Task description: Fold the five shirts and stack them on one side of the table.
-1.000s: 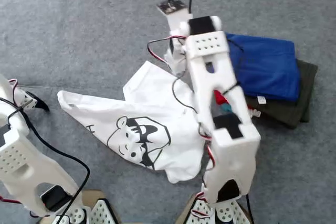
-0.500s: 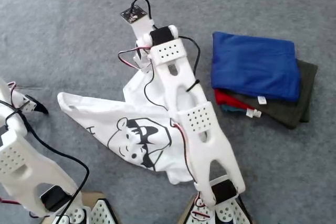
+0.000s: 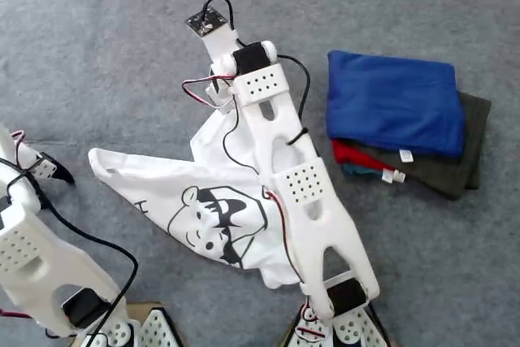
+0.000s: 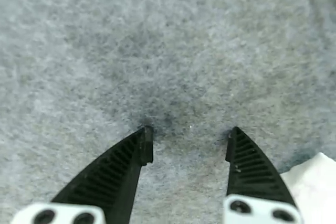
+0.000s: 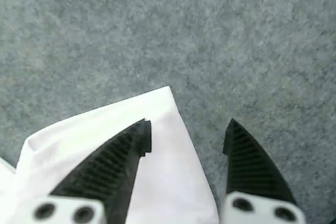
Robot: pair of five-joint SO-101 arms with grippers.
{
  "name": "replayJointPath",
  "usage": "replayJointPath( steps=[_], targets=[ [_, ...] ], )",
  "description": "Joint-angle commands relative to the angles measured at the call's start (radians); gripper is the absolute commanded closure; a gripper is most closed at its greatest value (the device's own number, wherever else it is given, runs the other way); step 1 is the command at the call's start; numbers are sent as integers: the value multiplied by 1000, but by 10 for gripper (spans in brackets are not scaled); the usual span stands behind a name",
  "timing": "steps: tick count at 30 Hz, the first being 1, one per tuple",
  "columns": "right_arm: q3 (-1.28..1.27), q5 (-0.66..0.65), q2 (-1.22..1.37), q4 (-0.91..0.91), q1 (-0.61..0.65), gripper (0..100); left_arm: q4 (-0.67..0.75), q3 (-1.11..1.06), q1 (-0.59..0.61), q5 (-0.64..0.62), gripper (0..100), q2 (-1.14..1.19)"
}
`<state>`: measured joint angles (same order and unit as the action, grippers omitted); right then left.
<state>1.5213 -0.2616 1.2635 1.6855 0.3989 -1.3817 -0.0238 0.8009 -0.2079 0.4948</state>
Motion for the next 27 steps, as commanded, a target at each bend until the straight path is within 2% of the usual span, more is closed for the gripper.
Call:
replayJointPath(
  steps=[1, 12, 22, 24, 27],
  targets=[
    [38, -61, -2, 26, 29, 772, -15, -5, 54, 6, 783, 6],
    [-163, -75, -5, -137, 41, 772, -17, -8, 50, 5, 783, 6],
    [-168, -81, 39, -155, 38, 777, -15, -8, 50, 5, 783, 6],
    [-165, -81, 45, -152, 37, 818, -15, -8, 50, 5, 783, 6],
    [-165, -81, 36, -155, 37, 950, -15, -8, 50, 5, 783, 6]
  ],
)
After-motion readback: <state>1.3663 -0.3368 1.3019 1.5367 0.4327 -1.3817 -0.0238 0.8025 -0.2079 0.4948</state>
